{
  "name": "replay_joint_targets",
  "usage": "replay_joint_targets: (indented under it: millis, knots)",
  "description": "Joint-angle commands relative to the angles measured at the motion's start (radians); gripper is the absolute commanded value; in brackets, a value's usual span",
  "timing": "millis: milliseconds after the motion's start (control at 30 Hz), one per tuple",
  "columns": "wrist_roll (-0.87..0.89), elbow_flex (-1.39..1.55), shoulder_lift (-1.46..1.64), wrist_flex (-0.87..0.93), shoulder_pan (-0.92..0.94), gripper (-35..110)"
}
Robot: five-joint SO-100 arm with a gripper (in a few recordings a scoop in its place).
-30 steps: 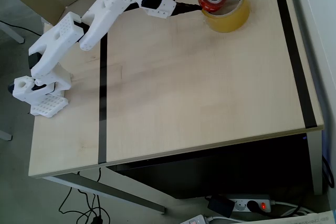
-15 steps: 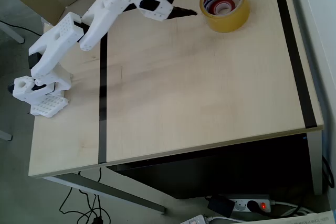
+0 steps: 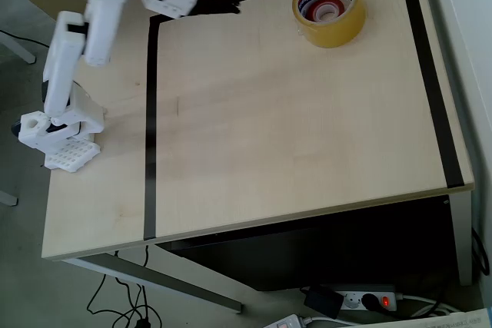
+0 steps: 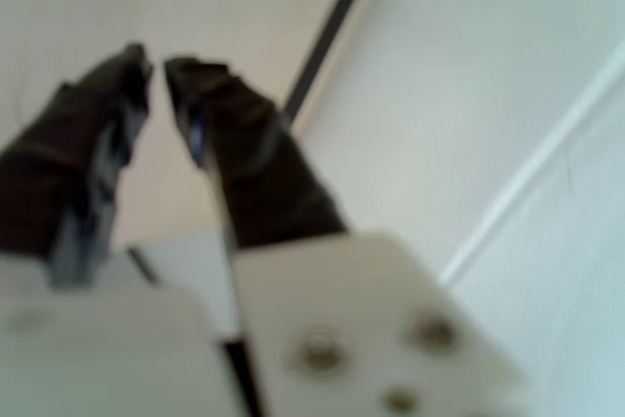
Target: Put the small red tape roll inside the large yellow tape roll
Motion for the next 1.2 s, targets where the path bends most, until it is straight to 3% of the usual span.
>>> replay_joint_targets:
  millis: [0, 167, 333, 500, 900, 1167]
  knots:
    - [0.023, 0.256, 0.416, 0.015, -0.006, 0]
    - [0.025, 0.732, 0.775, -0.014, 0.032, 0]
    - [0.025, 1.493, 1.289, -0.397, 0.041, 0]
    - [0.044, 1.957, 1.6, -0.644, 0.049, 0]
    - [0.055, 2.531, 2.002, -0.77, 0.094, 1]
    - [0.109, 2.812, 2.345, -0.687, 0.08, 0]
